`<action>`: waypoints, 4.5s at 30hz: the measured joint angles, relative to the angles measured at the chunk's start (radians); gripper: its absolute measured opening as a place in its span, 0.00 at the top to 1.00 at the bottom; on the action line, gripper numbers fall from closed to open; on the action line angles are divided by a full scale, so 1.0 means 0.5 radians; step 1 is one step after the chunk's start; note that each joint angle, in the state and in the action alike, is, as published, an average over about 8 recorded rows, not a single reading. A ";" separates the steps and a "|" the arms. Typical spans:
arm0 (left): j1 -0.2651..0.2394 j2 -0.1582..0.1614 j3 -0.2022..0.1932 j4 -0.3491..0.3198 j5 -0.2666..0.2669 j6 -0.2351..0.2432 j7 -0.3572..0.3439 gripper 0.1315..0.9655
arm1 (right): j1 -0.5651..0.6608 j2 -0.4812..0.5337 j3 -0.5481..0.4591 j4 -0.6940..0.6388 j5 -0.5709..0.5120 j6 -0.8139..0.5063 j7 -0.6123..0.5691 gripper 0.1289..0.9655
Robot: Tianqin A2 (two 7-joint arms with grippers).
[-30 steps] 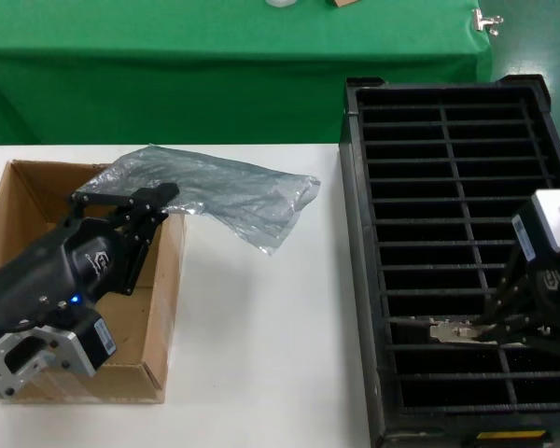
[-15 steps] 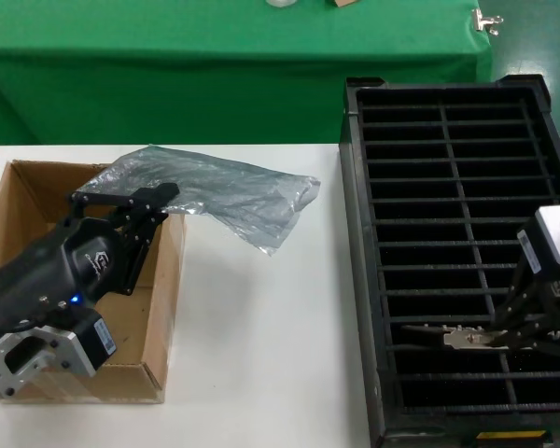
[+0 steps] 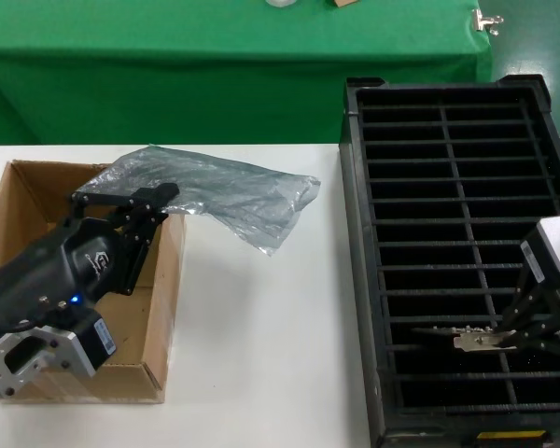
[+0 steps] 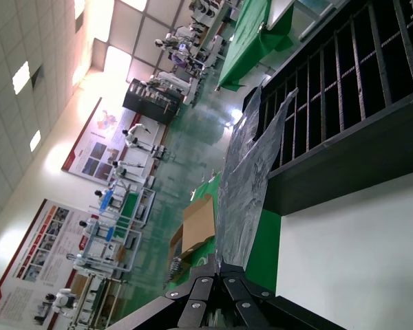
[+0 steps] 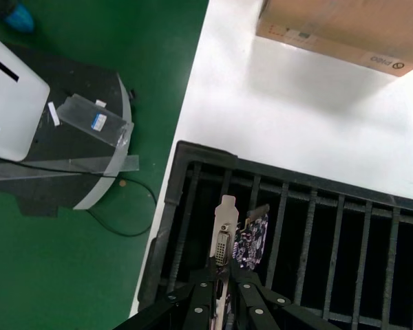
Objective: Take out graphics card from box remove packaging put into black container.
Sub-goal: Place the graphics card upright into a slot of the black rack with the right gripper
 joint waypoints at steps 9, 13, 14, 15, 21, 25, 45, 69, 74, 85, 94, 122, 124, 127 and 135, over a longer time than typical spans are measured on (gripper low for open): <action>0.000 0.000 0.000 0.000 0.000 0.000 0.000 0.99 | -0.026 -0.020 0.000 -0.060 -0.058 0.000 -0.103 0.96; 0.000 0.000 0.000 0.000 0.000 0.000 0.000 0.99 | -0.029 -0.033 0.000 -0.098 -0.081 0.000 -0.146 0.96; 0.000 0.000 0.000 0.000 0.000 0.000 0.000 0.99 | -0.029 -0.037 0.000 -0.108 -0.086 0.000 -0.159 0.96; 0.000 0.000 0.000 0.000 0.000 0.000 0.000 0.99 | -0.028 -0.041 0.000 -0.118 -0.090 0.000 -0.171 0.96; 0.000 0.000 0.000 0.000 0.000 0.000 0.000 0.99 | -0.025 -0.068 0.000 -0.169 -0.099 0.000 -0.241 0.96; 0.000 0.000 0.000 0.000 0.000 0.000 0.000 0.99 | -0.021 -0.093 0.000 -0.199 -0.090 0.000 -0.274 0.96; 0.000 0.000 0.000 0.000 0.000 0.000 0.000 0.99 | 0.067 -0.116 0.000 -0.257 0.004 0.000 -0.270 0.96; 0.000 0.000 0.000 0.000 0.000 0.000 0.000 0.99 | 0.095 0.264 0.000 0.255 0.366 0.000 -0.011 0.96; 0.000 0.000 0.000 0.000 0.000 0.000 0.000 0.99 | 0.068 0.256 0.000 0.198 0.276 0.000 -0.076 0.96; 0.000 0.000 0.000 0.000 0.000 0.000 0.000 0.99 | -0.009 0.222 0.000 0.088 0.107 0.000 -0.227 0.96; 0.000 0.000 0.000 0.000 0.000 0.000 0.000 0.99 | -0.055 0.184 0.000 0.056 0.053 0.000 -0.288 0.96; 0.000 0.000 0.000 0.000 0.000 0.000 0.000 0.99 | -0.026 0.026 0.000 -0.092 -0.019 0.000 -0.367 0.96; 0.000 0.000 0.000 0.000 0.000 0.000 0.000 0.99 | -0.024 0.016 0.000 -0.100 -0.021 0.000 -0.369 0.96; 0.000 0.000 0.000 0.000 0.000 0.000 0.000 0.99 | -0.018 -0.001 0.000 -0.117 -0.031 0.000 -0.379 0.97; 0.000 0.000 0.000 0.000 0.000 0.000 0.000 0.99 | 0.011 -0.042 0.000 -0.181 -0.079 0.000 -0.425 0.99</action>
